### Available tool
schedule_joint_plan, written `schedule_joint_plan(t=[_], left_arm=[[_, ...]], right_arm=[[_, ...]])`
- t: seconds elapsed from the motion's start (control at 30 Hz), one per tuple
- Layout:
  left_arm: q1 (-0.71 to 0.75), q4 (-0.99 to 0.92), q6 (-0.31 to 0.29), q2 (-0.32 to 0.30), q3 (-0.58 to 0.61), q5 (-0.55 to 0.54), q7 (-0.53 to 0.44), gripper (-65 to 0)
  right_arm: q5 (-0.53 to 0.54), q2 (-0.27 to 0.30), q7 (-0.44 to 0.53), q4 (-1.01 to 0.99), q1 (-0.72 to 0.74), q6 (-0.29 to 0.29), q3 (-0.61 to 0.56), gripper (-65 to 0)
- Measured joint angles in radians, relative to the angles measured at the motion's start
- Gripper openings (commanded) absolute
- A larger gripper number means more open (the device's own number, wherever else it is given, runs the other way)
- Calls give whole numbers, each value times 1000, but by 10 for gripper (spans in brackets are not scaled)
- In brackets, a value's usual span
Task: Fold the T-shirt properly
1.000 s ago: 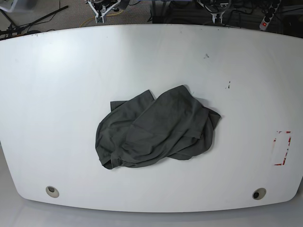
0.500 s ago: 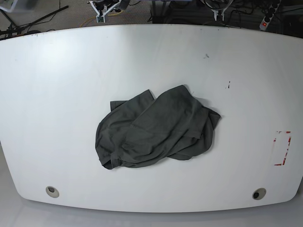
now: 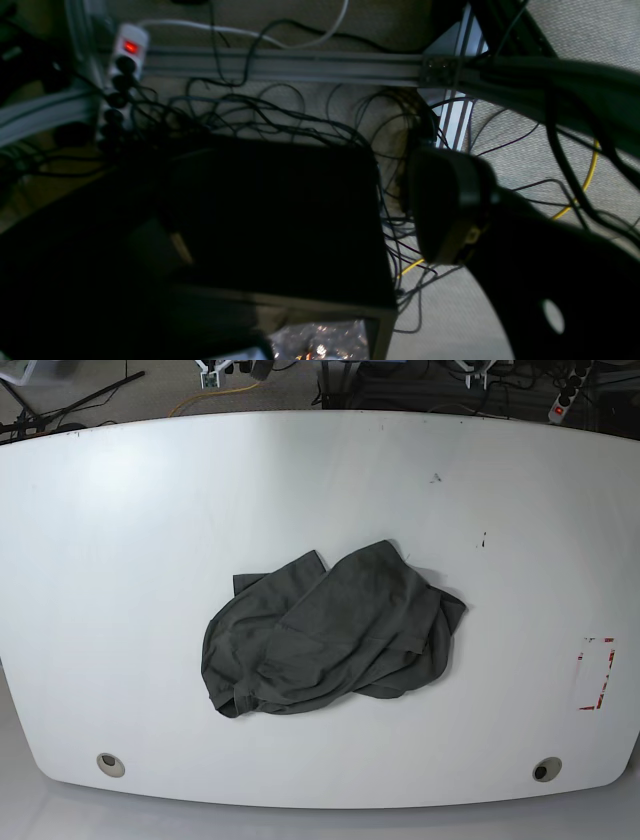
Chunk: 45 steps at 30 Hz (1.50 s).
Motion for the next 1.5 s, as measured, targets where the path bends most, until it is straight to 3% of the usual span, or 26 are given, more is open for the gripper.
schedule_joint_plan(t=[0.23, 0.5, 0.6, 0.83, 1.03, 1.2, 1.5], left_arm=[[174, 264, 0, 3, 0, 1, 11, -122], [360, 555, -3, 22, 3, 0, 16, -122], [428, 661, 1, 25, 0, 0, 18, -122], [553, 875, -3, 53, -3, -2, 15, -122], [624, 1009, -3, 68, -39, -137, 19, -122], [676, 1130, -3, 66, -76, -216, 22, -122], [684, 1238, -3, 69, -161, -236, 19, -121]], right_arm=[[16, -35, -4, 203, -161, 3, -11, -447], [167, -28, -43, 426, -337, 25, -187, -447], [230, 4, -131, 548, -407, 26, -227, -449], [433, 107, -193, 809, -528, 15, -288, -449], [565, 169, -302, 999, -602, 21, -248, -449], [640, 215, -315, 1146, -659, 15, -199, -449], [666, 212, -317, 1316, -661, 23, -119, -449]])
